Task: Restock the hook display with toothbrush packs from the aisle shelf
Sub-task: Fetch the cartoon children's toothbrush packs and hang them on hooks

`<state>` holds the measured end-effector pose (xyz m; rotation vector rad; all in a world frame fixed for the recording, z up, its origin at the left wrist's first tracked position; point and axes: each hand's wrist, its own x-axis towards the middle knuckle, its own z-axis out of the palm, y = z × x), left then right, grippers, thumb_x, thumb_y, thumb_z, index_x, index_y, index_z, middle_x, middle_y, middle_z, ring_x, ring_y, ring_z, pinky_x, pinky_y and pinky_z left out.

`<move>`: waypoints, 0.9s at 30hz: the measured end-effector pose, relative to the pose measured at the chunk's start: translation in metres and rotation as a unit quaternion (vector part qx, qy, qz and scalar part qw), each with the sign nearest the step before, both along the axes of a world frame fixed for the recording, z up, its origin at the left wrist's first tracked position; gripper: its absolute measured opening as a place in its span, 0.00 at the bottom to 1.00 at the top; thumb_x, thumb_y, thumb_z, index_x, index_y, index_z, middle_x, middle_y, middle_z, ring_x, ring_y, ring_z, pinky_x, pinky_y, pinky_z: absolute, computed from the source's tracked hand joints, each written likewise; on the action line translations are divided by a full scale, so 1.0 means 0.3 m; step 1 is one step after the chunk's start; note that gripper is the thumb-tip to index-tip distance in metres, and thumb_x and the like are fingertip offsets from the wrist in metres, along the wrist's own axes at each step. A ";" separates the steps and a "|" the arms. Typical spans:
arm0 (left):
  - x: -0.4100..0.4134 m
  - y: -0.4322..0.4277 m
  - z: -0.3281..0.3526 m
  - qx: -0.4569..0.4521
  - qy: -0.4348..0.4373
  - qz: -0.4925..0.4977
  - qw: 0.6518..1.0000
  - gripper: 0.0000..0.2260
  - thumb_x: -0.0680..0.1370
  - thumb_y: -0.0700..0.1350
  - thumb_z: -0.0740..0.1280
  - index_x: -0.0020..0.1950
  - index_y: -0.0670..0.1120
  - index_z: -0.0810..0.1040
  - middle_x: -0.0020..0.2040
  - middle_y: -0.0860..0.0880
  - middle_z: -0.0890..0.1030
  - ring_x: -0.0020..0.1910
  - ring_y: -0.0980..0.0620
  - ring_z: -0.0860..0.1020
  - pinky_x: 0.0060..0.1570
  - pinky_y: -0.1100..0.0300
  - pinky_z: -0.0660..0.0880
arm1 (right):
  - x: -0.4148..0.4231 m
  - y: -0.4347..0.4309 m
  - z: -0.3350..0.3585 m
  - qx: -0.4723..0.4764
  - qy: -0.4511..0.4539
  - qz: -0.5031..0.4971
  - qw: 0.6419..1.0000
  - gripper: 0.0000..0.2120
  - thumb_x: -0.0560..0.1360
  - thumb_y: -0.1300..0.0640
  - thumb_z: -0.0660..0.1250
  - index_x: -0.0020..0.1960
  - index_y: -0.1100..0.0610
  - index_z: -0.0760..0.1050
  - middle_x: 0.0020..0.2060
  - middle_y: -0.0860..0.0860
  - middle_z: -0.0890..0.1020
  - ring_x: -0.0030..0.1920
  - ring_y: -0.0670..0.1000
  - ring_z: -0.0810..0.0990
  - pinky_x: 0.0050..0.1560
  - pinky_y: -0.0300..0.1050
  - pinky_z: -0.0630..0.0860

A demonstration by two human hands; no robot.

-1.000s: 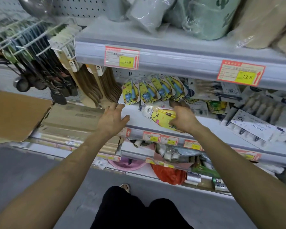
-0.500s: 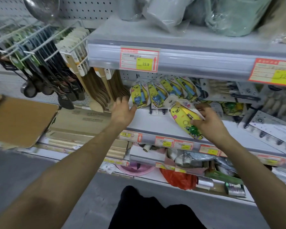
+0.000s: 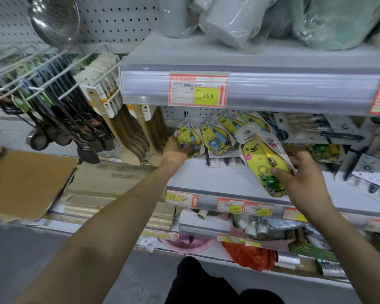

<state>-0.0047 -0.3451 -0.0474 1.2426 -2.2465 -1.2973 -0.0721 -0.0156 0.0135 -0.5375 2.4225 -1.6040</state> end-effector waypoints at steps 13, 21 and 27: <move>0.119 -0.041 0.038 0.231 0.194 0.094 0.949 0.24 0.73 0.30 0.75 0.67 0.40 0.77 0.56 0.40 0.86 0.48 0.40 0.86 0.38 0.52 0.84 | 0.005 -0.047 0.009 -0.018 -0.025 -0.002 1.000 0.18 0.79 0.63 0.73 0.64 0.50 0.72 0.51 0.41 0.84 0.45 0.36 0.83 0.38 0.36 0.79; 0.188 0.030 0.097 0.288 0.184 0.056 0.938 0.12 0.79 0.34 0.69 0.59 0.46 0.77 0.60 0.35 0.84 0.51 0.39 0.84 0.49 0.45 0.82 | 0.051 -0.089 -0.018 -0.080 -0.112 -0.024 0.990 0.19 0.78 0.60 0.72 0.66 0.52 0.72 0.58 0.50 0.85 0.56 0.51 0.85 0.56 0.56 0.82; 0.169 0.202 0.149 0.302 0.165 -0.015 0.939 0.11 0.80 0.37 0.70 0.61 0.47 0.77 0.59 0.38 0.85 0.58 0.37 0.84 0.60 0.38 0.79 | 0.090 -0.047 -0.026 -0.133 -0.181 -0.079 0.971 0.13 0.83 0.64 0.64 0.58 0.46 0.73 0.49 0.51 0.86 0.47 0.58 0.83 0.43 0.56 0.78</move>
